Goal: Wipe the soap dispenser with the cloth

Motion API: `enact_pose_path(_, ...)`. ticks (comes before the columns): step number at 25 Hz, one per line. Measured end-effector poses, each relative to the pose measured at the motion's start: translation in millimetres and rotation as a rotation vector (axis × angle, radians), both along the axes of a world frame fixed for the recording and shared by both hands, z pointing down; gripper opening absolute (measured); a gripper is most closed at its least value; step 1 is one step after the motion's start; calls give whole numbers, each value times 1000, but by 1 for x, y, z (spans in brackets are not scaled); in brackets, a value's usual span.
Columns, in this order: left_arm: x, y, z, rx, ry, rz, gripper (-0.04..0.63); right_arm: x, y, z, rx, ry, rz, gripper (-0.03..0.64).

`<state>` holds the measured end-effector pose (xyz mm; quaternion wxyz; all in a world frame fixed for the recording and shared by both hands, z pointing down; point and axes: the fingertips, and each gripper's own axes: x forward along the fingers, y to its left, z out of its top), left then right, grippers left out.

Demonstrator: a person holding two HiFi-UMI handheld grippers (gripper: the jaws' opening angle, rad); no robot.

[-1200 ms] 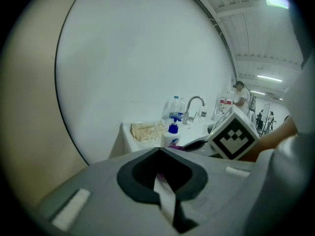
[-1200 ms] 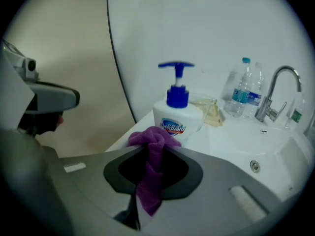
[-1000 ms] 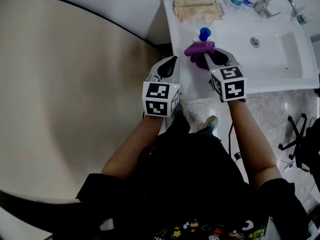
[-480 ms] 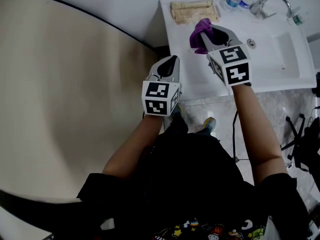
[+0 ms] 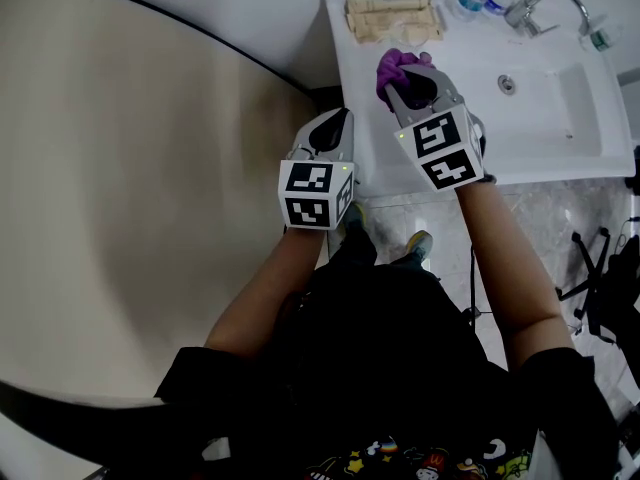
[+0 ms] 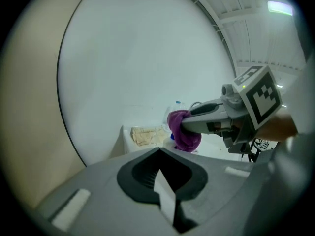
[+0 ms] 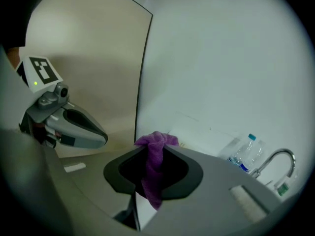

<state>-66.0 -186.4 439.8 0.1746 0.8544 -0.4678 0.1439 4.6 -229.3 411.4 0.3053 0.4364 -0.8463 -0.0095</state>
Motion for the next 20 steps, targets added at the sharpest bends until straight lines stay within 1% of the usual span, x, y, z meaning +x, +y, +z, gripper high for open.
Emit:
enact_pose_path(3,0,0,1,-2,-2,0,2,-5,6,9,-7,20,-18,90)
enact_pose_path(8,-2,3,3,-10,-12,3,1,-9,17,25,-27,17,-30,91)
enact_pose_path(14,-7,5,11,-26,-24,1,1,-6,20,61,-90,17,-15,91)
enact_pose_path(20,-12,10,20,-45,-53,8,2,7,16,111,-167,9,31,91)
